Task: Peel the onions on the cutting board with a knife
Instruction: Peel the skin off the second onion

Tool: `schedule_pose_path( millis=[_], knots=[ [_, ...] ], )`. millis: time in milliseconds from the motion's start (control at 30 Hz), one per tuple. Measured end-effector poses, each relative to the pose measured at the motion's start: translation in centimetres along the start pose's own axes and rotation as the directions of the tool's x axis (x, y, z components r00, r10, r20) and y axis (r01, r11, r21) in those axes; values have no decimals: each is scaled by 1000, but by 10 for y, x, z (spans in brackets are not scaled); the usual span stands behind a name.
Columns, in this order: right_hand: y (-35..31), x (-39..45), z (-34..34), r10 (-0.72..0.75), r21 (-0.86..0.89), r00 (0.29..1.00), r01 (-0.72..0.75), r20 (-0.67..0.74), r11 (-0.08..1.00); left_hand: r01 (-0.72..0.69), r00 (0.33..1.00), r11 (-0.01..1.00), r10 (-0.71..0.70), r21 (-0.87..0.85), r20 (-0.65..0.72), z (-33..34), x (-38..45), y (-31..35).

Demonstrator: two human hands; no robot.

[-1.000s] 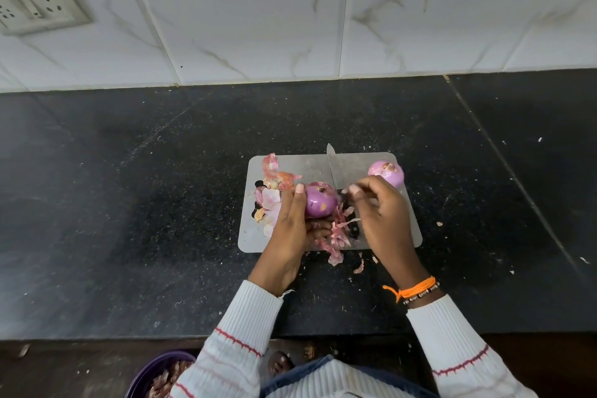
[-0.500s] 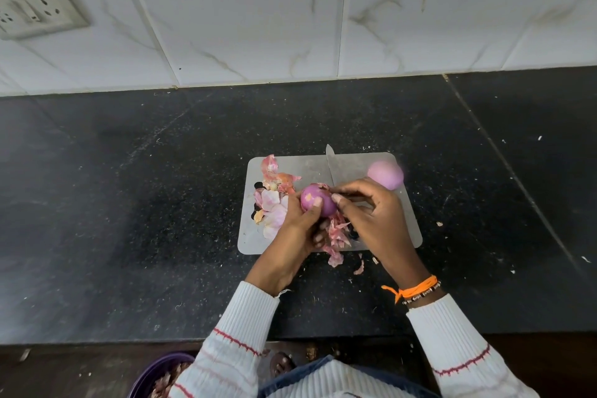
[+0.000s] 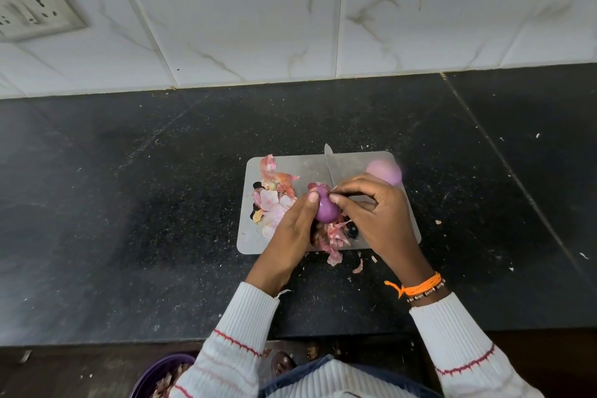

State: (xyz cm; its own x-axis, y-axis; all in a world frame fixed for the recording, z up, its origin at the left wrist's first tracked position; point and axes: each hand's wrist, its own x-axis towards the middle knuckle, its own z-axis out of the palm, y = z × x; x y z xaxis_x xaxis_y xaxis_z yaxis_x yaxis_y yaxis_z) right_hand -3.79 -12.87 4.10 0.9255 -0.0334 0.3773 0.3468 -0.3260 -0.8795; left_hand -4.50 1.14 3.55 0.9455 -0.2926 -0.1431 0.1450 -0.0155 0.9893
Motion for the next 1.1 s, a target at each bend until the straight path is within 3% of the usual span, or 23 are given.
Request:
schedule_pose_path(
  millis=[433,700,1100],
  knots=[
    [1,0,-7,125,19,990,-126,65,992,-44,999,994,46,99,-18,1,-2,1],
    [2,-2,-9,115,38,990,-118,87,992,-53,999,993,53,108,1,1,-4,1],
    [3,-3,-2,165,24,986,-165,11,986,-55,998,993,53,106,22,0,0,-6]
  ],
)
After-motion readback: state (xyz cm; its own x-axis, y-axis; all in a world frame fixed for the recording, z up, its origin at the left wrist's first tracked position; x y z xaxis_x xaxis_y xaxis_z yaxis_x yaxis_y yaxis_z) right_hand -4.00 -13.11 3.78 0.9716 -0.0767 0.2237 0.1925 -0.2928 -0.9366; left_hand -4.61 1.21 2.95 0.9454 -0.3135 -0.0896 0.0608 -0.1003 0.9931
